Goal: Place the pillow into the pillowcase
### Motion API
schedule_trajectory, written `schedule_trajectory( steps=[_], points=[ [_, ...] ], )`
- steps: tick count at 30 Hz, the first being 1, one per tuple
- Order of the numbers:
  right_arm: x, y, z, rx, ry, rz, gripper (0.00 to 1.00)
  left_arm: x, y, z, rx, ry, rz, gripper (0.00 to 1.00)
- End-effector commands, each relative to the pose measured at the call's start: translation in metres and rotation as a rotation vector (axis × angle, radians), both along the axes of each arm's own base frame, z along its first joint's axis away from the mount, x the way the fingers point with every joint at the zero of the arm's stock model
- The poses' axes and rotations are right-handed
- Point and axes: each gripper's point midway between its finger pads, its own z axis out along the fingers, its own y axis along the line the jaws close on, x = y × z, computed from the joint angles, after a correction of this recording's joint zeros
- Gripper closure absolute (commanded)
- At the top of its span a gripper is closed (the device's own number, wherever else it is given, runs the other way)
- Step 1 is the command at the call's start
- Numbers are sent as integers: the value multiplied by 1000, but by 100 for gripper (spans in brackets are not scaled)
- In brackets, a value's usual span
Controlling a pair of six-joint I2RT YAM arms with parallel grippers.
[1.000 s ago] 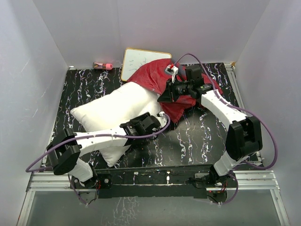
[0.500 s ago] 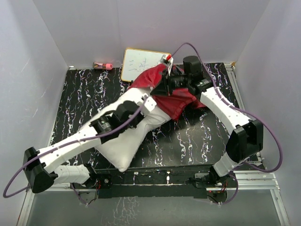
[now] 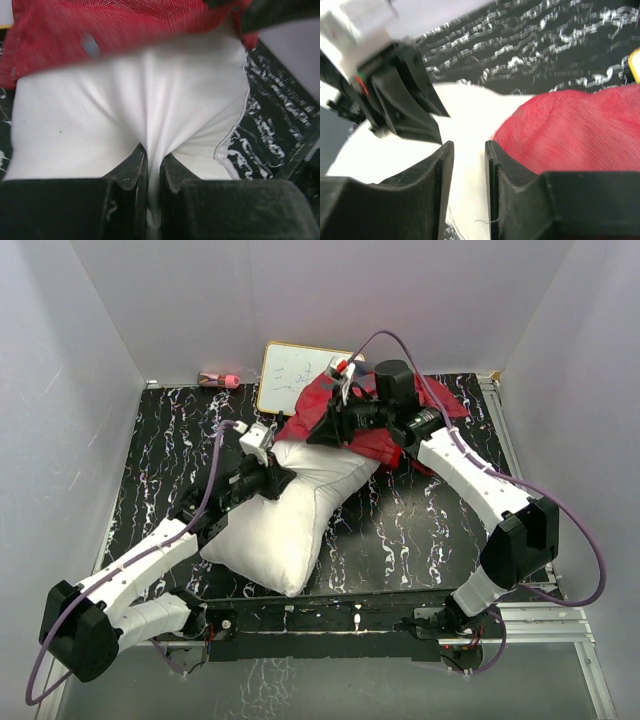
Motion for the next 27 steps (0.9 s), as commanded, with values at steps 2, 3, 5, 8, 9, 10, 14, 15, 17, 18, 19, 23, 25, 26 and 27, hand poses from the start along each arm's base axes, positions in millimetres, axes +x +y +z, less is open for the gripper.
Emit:
schedule_trajectory(
  steps=[2,3,5,8,9,10,14,15,17,18,19,23,25,26,27],
  points=[
    [-18,-40,6,-107,-237,8,54,0,0,34,-405,41,60,100],
    [-19,-47,10,-106,-263,-1,48,0,2,31,-428,60,69,100],
    [-17,-66,17,-103,-299,-34,37,1,5,25,-460,89,90,100],
    [-11,-102,16,-108,-308,-118,26,5,14,24,-511,110,134,100],
    [-9,-115,12,-112,-304,-154,25,6,16,26,-528,112,146,100],
    [-10,-127,9,-117,-304,-188,25,7,19,28,-544,114,158,100],
    [-14,-164,-40,-189,-260,-370,11,9,20,39,-562,125,160,100],
    [-14,-172,-54,-200,-247,-433,3,9,19,42,-563,129,156,100],
    [-14,-188,-82,-208,-205,-562,1,8,19,45,-570,138,152,100],
    [-11,-197,-97,-206,-192,-644,1,7,18,45,-572,146,149,100],
    [-11,-203,-107,-199,-185,-695,1,7,17,47,-575,152,146,100],
    [-8,-217,-133,-184,-199,-799,1,7,14,50,-603,177,141,100],
    [-3,-221,-151,-200,-169,-829,1,8,13,52,-615,184,137,100],
    [0,-223,-161,-218,-144,-841,1,8,12,55,-619,184,131,100],
    [4,-224,-170,-237,-125,-846,1,9,10,57,-622,186,126,100]
  ],
)
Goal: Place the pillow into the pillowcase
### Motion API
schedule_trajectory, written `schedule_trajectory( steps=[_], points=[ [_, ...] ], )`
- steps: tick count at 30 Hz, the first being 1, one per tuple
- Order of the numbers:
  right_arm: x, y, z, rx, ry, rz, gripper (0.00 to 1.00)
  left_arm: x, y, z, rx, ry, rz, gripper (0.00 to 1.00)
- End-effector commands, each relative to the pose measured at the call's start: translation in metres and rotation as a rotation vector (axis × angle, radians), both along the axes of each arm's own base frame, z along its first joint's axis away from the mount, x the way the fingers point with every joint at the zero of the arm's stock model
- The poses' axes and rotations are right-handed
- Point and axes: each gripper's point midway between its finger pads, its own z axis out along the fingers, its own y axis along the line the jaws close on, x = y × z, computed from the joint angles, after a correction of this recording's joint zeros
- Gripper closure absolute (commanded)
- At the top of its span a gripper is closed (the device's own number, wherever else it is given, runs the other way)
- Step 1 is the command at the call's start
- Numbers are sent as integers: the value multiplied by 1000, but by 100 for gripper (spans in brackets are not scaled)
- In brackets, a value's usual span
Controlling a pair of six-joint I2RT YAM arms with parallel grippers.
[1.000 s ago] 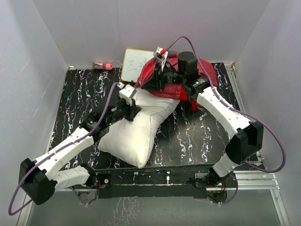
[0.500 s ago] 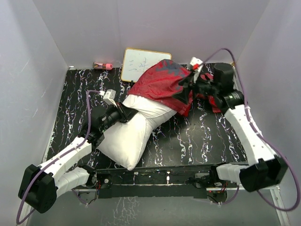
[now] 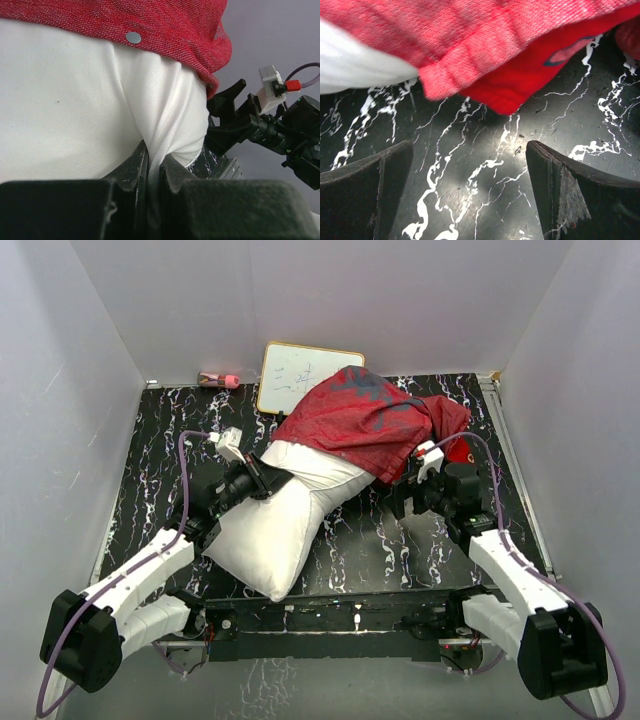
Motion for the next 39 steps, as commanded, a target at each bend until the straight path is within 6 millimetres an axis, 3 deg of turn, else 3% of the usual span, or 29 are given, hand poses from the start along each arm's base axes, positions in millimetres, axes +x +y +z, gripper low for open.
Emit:
schedule_trajectory(
  steps=[1,10,12,14,15,19,20,22,24,28,34,35,39],
  points=[
    [46,-11,22,9,-145,-128,0,11,-1,58,-112,-95,18,100],
    [87,9,6,-5,-210,-14,2,13,-9,74,-128,-102,-29,100],
    [93,9,2,-21,-225,-9,7,13,-10,78,-137,-105,-32,100],
    [96,13,0,-31,-248,24,19,13,-10,81,-143,-110,-34,100],
    [95,16,1,-35,-261,53,29,13,-10,82,-144,-112,-35,100],
    [88,33,5,-14,-275,178,85,12,-11,89,-146,-123,-47,100],
    [86,36,6,-6,-271,203,91,11,-12,90,-144,-122,-55,100],
    [78,42,14,12,-274,248,92,10,-15,94,-137,-125,-73,100],
    [69,45,30,27,-303,281,92,10,-17,101,-135,-131,-87,100],
    [41,54,86,59,-398,371,92,9,-18,115,-132,-135,-105,100],
    [0,68,189,175,-462,492,92,15,-26,138,-136,-120,-150,100],
    [-5,72,214,204,-480,520,92,18,-28,141,-138,-112,-156,100],
    [-21,94,269,312,-461,635,92,34,-43,137,-151,-22,-201,100]
  ],
)
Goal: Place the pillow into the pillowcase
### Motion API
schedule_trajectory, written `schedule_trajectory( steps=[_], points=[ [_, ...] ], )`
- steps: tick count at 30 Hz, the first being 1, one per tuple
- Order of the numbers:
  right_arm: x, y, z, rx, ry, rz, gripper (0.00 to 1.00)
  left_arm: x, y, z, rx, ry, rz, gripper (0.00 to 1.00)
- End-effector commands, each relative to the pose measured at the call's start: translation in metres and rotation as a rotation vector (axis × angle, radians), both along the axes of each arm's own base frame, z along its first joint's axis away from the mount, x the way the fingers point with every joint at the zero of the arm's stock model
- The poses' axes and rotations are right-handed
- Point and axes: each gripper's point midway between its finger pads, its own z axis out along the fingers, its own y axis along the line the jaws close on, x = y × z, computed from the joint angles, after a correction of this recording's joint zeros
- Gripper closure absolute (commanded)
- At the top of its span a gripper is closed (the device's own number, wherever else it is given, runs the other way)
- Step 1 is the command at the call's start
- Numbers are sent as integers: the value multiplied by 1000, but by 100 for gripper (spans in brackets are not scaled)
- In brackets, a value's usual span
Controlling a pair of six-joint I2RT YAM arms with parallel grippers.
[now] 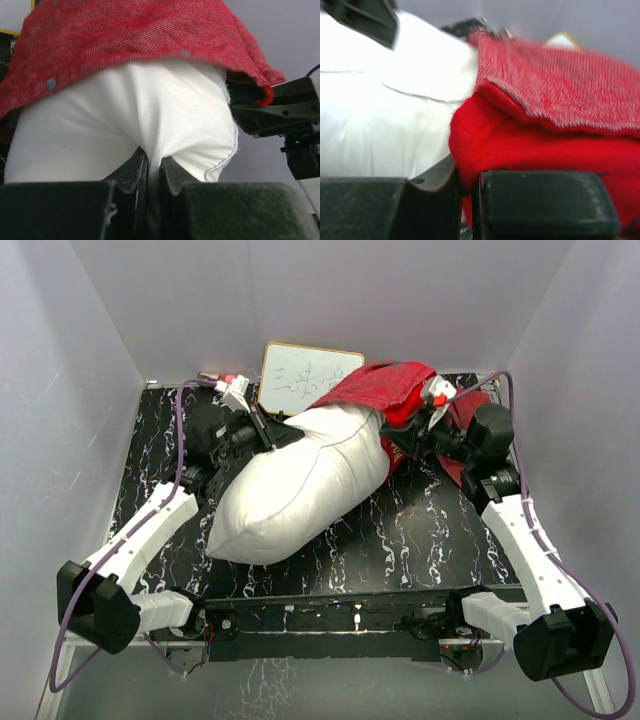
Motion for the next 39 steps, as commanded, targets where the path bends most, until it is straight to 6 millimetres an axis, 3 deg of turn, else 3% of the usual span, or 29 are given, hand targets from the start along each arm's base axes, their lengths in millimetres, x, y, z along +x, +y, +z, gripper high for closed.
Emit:
schedule_trajectory(
  steps=[1,4,7,9,12,15,17,19,21,22,25,28,32,36,39],
  points=[
    [-48,44,92,115,-62,290,92,9,-22,48,-96,-26,-94,100],
    [-57,72,103,120,-72,343,92,19,-31,35,-97,73,-113,100],
    [-59,90,95,116,-44,367,92,32,-36,4,-111,188,-91,100],
    [-46,94,74,103,20,315,92,35,-38,-13,-113,234,-79,100],
    [-8,81,13,56,164,138,92,41,-30,-50,-35,303,-11,100],
    [12,61,-41,14,300,61,92,46,-9,-85,83,354,97,75],
    [21,49,-61,-6,356,20,92,49,11,-94,174,349,164,55],
    [28,42,-69,-7,380,-5,92,53,39,-88,291,298,239,31],
    [35,38,-68,0,384,-25,92,55,67,-63,384,205,312,10],
    [37,38,-66,6,382,-28,92,53,78,-45,415,142,328,4],
    [41,39,-63,19,381,-27,92,38,94,13,468,-62,276,3],
    [47,41,-64,24,390,-28,92,5,79,47,494,-191,51,3],
    [53,43,-66,28,401,-23,92,-35,64,50,530,-141,-190,3],
    [55,46,-69,27,414,-12,92,-67,44,20,838,-215,-325,3],
    [55,46,-70,27,420,-8,92,-69,43,-15,1044,-165,-396,3]
  ],
)
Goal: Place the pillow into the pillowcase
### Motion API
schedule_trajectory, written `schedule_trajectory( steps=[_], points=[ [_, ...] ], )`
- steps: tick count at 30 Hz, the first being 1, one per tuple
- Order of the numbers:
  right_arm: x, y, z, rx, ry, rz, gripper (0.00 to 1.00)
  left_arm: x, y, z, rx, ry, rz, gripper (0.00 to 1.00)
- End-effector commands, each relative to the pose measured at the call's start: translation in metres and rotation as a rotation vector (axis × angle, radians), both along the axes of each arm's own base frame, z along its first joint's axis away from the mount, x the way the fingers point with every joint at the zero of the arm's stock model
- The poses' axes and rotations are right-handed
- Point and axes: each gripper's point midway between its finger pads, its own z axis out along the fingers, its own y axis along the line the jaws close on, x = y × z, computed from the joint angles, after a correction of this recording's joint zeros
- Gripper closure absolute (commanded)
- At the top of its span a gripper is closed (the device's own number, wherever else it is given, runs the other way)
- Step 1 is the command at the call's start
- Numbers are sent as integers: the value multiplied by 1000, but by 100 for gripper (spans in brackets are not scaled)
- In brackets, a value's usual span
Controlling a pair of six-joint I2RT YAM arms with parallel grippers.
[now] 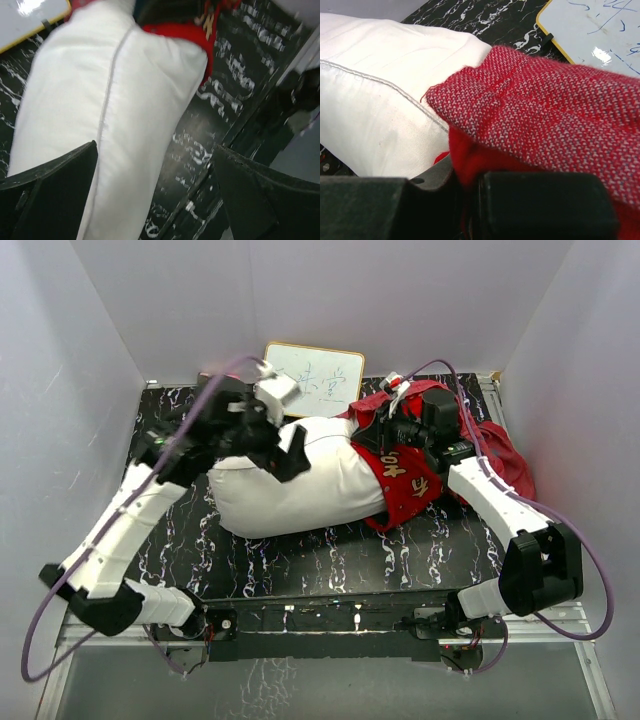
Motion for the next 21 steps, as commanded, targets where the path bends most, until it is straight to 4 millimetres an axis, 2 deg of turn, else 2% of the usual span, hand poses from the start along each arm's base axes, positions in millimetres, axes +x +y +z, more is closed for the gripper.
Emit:
schedule_trajectory(
  steps=[1,3,7,10,11,12,13,14,15,16,18,19,21],
  points=[
    [5,-3,-9,-14,44,-19,92,-11,21,-90,482,121,-61,3],
    [3,-3,-10,-16,49,-12,92,-1,31,-106,601,122,-40,3],
    [-5,-1,-11,-19,39,27,92,24,49,-121,748,76,46,3],
    [-7,0,-7,-16,26,42,92,34,48,-130,760,56,72,10],
    [-7,1,-5,-15,23,51,92,33,43,-134,742,60,56,15],
    [-8,2,-2,-12,17,65,92,33,38,-138,718,66,40,26],
    [-10,4,2,-7,9,82,92,31,30,-143,688,74,16,46],
    [-10,5,7,0,-3,96,92,29,23,-149,654,88,-3,70],
    [-10,7,14,10,-18,110,92,26,14,-153,614,107,-27,89],
    [-9,10,23,23,-36,118,92,20,5,-158,567,137,-64,98],
    [-6,17,52,64,-77,128,92,8,-18,-159,450,197,-134,100],
    [-3,22,78,93,-120,137,92,1,-33,-151,365,228,-178,100],
    [-5,37,126,151,-192,169,92,-9,-68,-121,158,254,-255,100]
  ],
)
